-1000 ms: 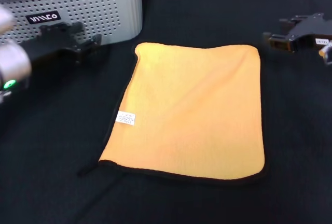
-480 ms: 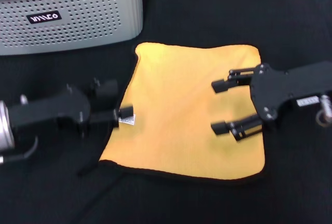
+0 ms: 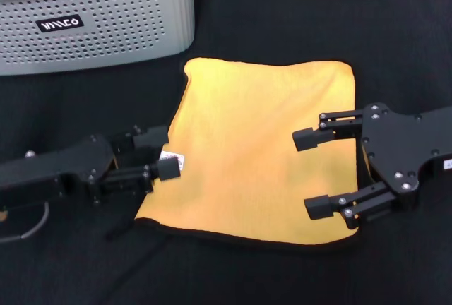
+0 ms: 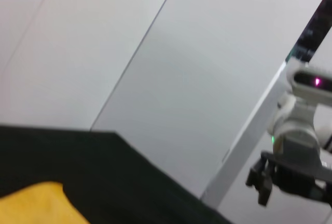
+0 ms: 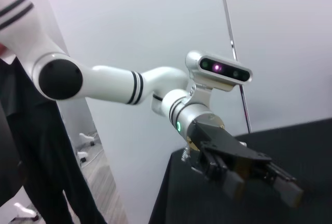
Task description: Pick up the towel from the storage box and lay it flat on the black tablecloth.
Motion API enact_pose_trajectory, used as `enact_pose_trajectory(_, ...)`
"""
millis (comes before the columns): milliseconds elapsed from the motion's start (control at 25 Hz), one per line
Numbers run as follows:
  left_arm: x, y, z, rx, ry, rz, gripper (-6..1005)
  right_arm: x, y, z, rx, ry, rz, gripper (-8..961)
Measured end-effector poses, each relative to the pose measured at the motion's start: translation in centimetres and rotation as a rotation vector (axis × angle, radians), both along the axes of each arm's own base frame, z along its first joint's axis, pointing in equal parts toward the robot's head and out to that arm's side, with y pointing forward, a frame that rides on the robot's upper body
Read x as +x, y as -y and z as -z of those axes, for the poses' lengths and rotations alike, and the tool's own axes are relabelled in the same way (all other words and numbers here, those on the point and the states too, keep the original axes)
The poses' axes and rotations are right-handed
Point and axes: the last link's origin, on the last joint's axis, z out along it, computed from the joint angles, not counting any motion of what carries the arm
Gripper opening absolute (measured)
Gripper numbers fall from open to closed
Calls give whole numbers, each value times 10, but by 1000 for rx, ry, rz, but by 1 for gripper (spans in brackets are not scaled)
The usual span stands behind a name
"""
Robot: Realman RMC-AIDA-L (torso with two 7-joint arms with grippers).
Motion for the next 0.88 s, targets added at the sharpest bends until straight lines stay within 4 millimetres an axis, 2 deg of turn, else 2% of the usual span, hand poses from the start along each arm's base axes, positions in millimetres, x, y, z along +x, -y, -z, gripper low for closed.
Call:
enact_pose_trajectory(360,18,-11,-1,81,90,87,862,-4,2,1,22,-21,-55,864)
enact_pose_trajectory(640,18,-14,-3,133,114,99,862,3,-6,11,48,-53,-84,864)
enact_pose_trajectory(880,19,-14,-4,143,117,104,862,4,-8,9,69,-64,-86,864)
